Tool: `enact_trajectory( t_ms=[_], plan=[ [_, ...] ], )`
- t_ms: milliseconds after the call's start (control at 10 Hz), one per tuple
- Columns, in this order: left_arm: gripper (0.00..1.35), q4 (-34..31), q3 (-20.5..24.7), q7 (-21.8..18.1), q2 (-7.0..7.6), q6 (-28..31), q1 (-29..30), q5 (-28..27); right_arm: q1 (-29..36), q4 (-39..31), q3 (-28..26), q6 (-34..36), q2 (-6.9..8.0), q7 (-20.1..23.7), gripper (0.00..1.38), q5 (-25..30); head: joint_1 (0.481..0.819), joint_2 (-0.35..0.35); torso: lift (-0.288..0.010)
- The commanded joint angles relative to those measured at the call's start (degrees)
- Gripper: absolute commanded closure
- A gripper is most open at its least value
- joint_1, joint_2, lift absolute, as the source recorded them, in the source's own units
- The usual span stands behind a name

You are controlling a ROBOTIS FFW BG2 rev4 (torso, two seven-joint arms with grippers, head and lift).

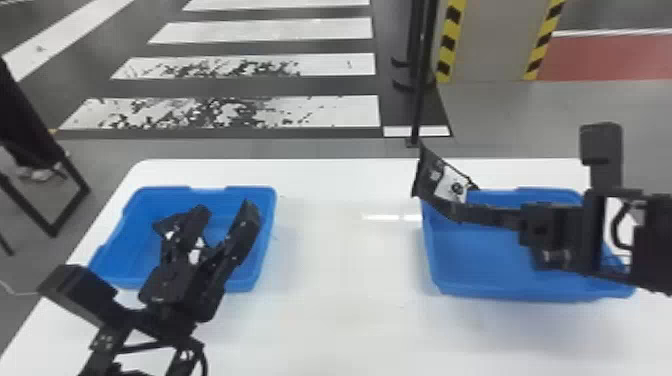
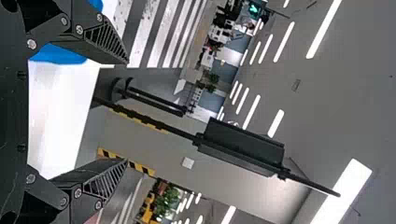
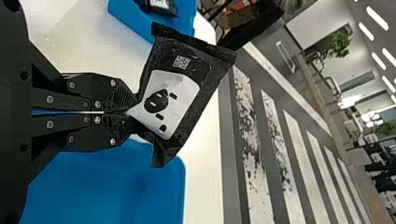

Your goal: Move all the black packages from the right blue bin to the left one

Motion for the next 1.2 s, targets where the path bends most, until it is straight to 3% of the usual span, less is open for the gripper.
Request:
enact_trajectory(
  t_ms=[0, 100, 400, 1100],
  plan=[
    [0.31, -0.1, -4.2, 0.0, 0.88, -3.5, -0.6, 4.6, -2.4, 3.0, 2.4, -1.5, -0.22, 1.7, 1.12, -3.6, 0.695, 0.083, -0.140],
    [0.31, -0.1, -7.2, -0.1, 1.58, -5.5, -1.4, 6.7, -3.3, 4.4, 3.2, -1.8, -0.31, 2.3, 1.12, -4.2, 0.695, 0.087, -0.140],
    [0.31, -0.1, -8.2, -0.3, 1.93, -4.5, -1.6, 7.4, -3.5, 5.4, 3.7, -3.3, -0.40, 3.5, 1.12, -5.7, 0.695, 0.064, -0.140],
    [0.31, -0.1, -13.7, -0.5, 3.69, -0.4, -4.1, 6.5, -7.9, 8.3, 17.6, -3.5, -0.84, 4.2, 1.12, -13.7, 0.695, 0.111, -0.140]
  ],
)
